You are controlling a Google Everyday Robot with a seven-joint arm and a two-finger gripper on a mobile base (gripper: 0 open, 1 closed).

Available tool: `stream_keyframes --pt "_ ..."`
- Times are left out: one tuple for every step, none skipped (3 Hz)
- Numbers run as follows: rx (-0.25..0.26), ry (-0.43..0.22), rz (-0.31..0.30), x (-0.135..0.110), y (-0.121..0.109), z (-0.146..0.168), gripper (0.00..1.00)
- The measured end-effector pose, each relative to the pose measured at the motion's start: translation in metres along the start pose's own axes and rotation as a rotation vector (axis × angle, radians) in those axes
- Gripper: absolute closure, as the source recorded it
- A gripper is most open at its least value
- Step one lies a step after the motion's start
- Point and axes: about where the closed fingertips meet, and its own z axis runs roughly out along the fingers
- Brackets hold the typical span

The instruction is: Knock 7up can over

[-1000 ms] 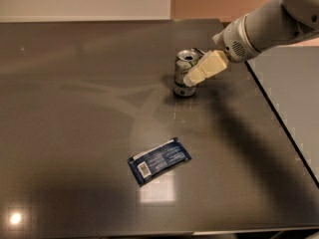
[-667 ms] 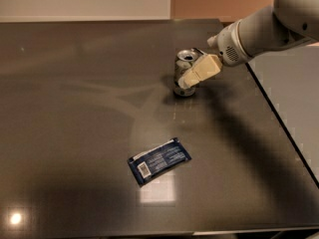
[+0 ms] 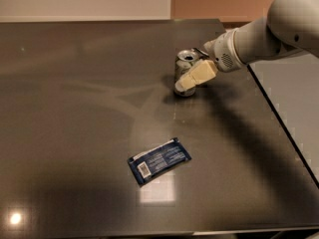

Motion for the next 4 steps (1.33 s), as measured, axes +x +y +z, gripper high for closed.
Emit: stream_keyframes --pt "-0.009 -0.015 0.011 0.002 -0.002 0.007 0.0" --pt "-0.013 -0.02 0.016 0.002 -0.003 0.009 0.0" --pt "-0.029 -0.048 0.032 -0.005 -0.003 0.008 0.17" --pt "-0.045 -0.073 0.036 -0.012 -0.002 0.005 0.41"
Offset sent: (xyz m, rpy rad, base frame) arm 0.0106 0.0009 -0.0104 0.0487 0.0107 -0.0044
